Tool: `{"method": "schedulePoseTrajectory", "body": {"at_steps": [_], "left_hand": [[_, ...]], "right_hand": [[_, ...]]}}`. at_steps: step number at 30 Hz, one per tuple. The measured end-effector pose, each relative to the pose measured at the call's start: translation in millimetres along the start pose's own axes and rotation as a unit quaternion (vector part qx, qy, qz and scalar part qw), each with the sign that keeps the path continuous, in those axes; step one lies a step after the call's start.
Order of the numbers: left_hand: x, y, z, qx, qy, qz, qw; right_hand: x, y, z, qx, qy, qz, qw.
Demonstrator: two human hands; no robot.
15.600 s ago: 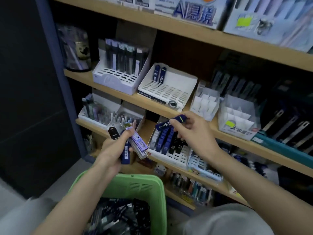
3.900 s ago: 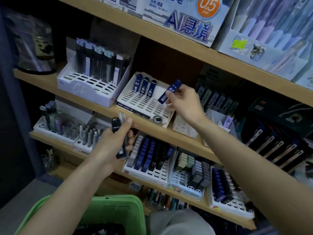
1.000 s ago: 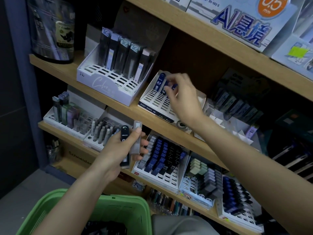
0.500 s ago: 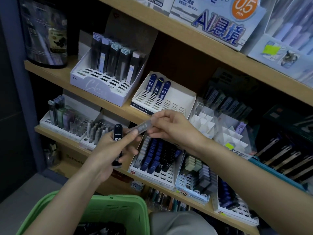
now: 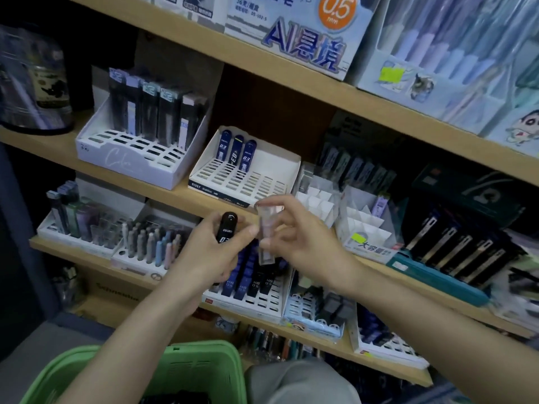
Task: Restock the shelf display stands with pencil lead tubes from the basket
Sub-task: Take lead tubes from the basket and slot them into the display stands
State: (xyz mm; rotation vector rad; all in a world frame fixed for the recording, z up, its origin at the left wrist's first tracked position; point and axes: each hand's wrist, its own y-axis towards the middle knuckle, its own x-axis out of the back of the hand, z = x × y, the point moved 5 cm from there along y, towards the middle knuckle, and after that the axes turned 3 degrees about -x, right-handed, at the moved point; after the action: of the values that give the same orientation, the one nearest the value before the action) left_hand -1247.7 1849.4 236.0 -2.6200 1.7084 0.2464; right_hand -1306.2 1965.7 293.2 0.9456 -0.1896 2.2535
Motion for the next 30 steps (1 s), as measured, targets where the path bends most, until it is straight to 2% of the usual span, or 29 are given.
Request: {"method": "schedulePoseTrajectory", "body": {"at_steps": [3, 6, 9, 18, 24, 30], "left_hand": [[-7, 1, 1, 0.053, -0.022, 0.006, 0.998], [-14, 1, 3, 0.113, -0.09, -0.004, 0.989], [-24, -1, 4, 0.143, -0.093, 0.026, 0.985], [-34, -3, 0, 0.129, -0.081, 0.044, 0.987], [-36, -1, -1, 0.114, -0.085, 0.028, 0.989], [-37, -2, 4, 0.112, -0.047, 0.03, 0.992]], "right_hand": [[37, 8, -8, 0.006, 0.042, -0.107, 0.993], [72, 21, -17, 0.02, 0.025, -0.235, 0.971], [92, 36, -30, 0.005, 0.015, -0.29, 0.957], [99, 59, -49, -0.016, -0.058, -0.277, 0.959], [97, 66, -56, -0.008, -0.087, -0.235, 0.968], [97, 70, -64, -0.003, -0.18, -0.254, 0.95]]}}
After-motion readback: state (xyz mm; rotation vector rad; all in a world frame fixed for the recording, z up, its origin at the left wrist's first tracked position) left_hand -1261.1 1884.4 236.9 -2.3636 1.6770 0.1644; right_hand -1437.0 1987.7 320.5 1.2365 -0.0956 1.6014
